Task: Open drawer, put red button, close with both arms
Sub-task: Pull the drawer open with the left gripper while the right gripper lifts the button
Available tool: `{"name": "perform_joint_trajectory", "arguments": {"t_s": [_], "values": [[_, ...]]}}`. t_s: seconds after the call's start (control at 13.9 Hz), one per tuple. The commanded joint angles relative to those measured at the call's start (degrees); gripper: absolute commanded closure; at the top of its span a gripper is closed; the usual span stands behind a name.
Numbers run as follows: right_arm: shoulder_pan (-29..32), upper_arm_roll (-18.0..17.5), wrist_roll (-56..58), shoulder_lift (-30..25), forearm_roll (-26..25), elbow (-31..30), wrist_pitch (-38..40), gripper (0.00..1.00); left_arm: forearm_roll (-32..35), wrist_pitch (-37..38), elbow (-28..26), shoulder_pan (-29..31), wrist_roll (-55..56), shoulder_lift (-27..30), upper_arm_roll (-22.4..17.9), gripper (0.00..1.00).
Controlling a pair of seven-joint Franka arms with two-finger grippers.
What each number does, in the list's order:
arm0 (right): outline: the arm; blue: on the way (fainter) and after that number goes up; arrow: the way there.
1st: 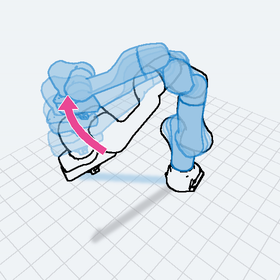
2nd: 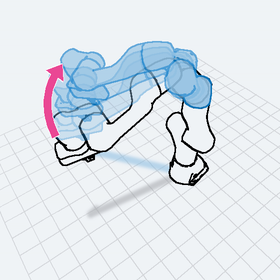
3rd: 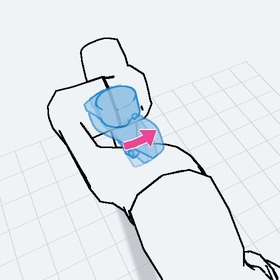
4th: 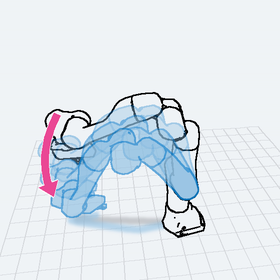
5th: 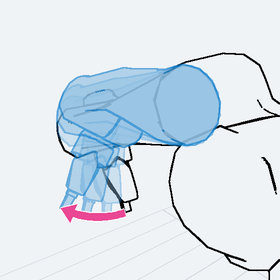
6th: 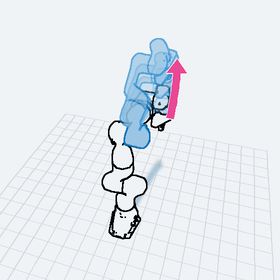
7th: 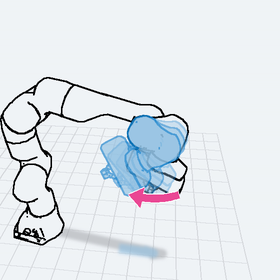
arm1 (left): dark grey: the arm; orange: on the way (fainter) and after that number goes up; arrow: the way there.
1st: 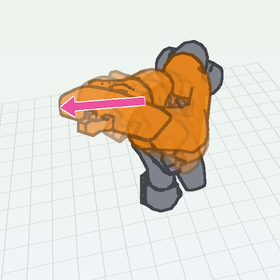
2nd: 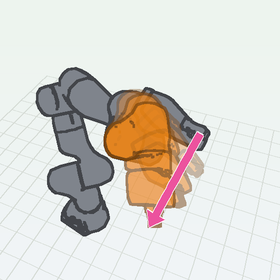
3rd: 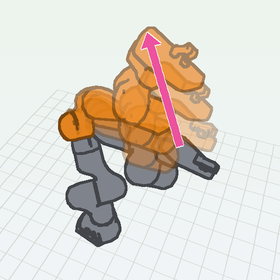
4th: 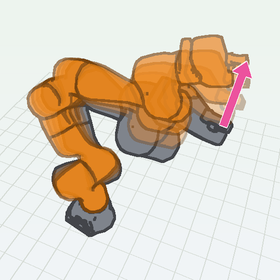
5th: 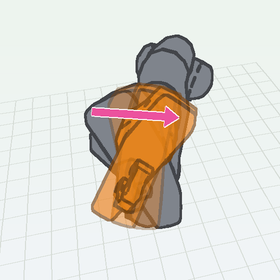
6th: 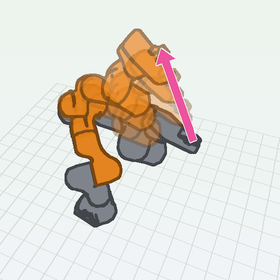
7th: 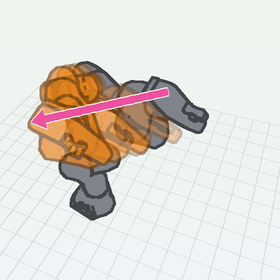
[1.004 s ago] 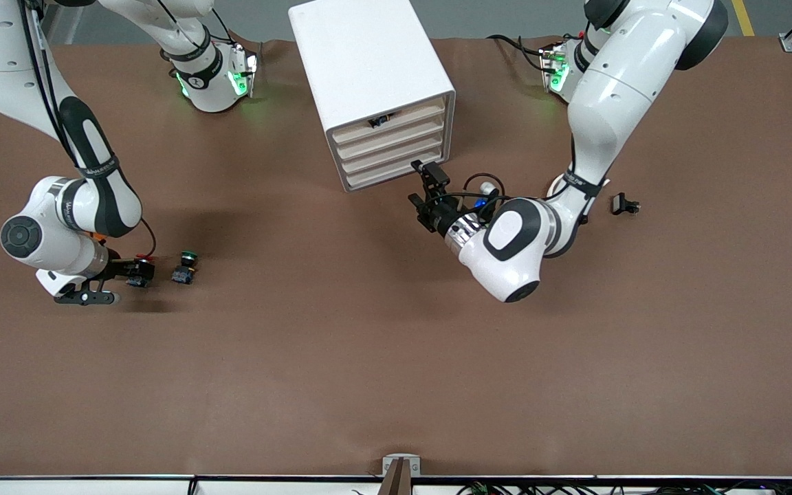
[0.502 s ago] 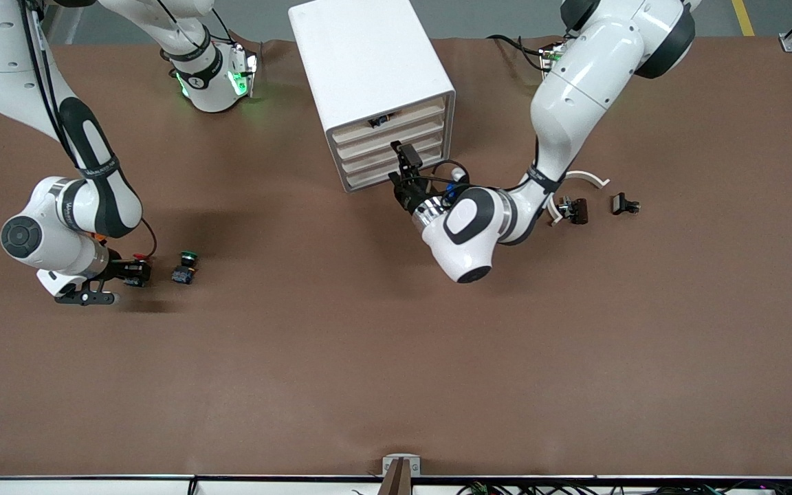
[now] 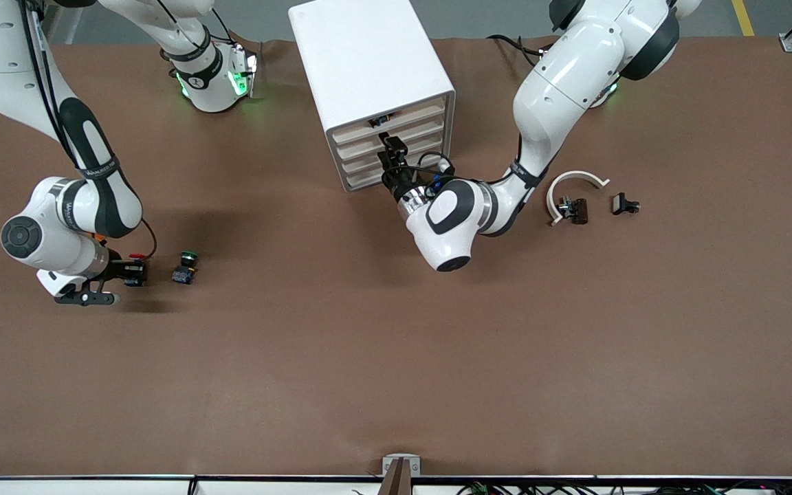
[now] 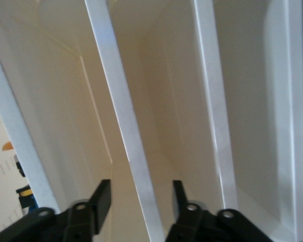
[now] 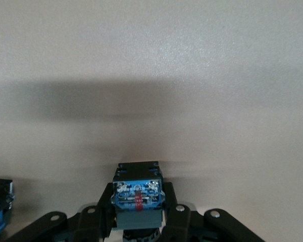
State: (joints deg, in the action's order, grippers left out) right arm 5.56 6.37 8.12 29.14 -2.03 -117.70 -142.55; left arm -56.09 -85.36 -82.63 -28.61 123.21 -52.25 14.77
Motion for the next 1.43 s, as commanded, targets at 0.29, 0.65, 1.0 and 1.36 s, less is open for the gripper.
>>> {"name": "perform_joint_trajectory", "arguments": {"t_s": [0.29,0.65,1.0,1.36], "values": [[-0.38,-0.57,-0.56,-3.83,0.98,11.06,23.49,0.63,-2.97,0.72,0.37,0.30,3.70,-1.80,-0.70,0.61],[-3.36,-0.48,-6.61,-6.54,0.80,17.94,39.34,0.63,-2.97,0.89,0.37,0.83,6.50,-1.80,-0.71,0.84],[-7.75,-0.48,-15.83,-11.82,0.72,17.94,46.73,0.63,-3.23,1.59,0.81,1.53,10.03,-1.63,-0.71,1.00],[-14.51,-0.57,-29.10,-16.65,0.72,18.03,54.03,0.65,-2.79,1.42,0.98,4.87,9.60,-1.89,-1.93,1.00]]}}
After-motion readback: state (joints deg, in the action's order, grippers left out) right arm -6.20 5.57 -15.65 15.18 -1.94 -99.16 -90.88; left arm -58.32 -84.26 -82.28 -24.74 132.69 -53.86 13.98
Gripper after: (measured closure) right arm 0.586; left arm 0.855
